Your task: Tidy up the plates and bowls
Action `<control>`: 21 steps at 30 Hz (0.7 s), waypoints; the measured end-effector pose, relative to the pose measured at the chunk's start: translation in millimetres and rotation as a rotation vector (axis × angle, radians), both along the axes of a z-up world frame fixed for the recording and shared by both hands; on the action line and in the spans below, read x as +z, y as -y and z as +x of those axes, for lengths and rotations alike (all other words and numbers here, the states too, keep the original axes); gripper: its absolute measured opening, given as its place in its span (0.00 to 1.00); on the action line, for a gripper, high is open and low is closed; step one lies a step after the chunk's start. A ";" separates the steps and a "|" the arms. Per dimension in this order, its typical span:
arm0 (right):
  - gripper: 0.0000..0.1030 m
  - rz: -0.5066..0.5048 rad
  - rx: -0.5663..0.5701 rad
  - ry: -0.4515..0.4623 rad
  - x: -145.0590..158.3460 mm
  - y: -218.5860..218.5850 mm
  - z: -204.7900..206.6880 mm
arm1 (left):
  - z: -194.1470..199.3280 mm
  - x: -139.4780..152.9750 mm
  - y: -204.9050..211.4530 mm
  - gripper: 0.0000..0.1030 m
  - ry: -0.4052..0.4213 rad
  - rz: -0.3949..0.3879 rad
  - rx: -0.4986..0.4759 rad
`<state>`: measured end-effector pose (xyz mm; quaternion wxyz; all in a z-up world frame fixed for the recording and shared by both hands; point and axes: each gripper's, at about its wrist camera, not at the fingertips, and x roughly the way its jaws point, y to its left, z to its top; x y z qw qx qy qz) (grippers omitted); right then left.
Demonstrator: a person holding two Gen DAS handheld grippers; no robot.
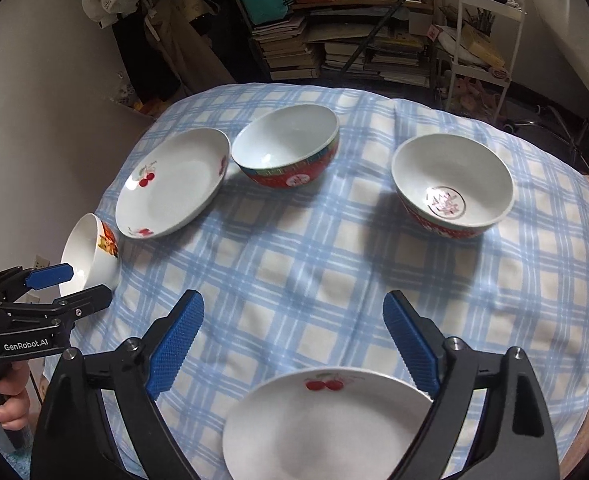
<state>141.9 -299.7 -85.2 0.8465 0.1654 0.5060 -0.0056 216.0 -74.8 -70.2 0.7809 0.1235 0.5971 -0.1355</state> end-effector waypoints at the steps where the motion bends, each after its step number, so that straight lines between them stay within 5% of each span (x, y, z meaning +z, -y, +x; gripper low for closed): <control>1: 0.93 0.003 0.008 0.005 3.3 -3.0 7.4 | 7.2 1.8 -5.1 0.80 0.001 -0.007 0.007; 7: 0.93 -0.024 0.058 0.021 17.9 -19.7 51.8 | 52.4 8.6 -25.7 0.80 0.018 -0.010 0.021; 21: 0.93 0.078 0.040 -0.123 -4.4 -46.2 114.0 | 149.5 -1.1 -53.7 0.80 -0.003 -0.063 0.024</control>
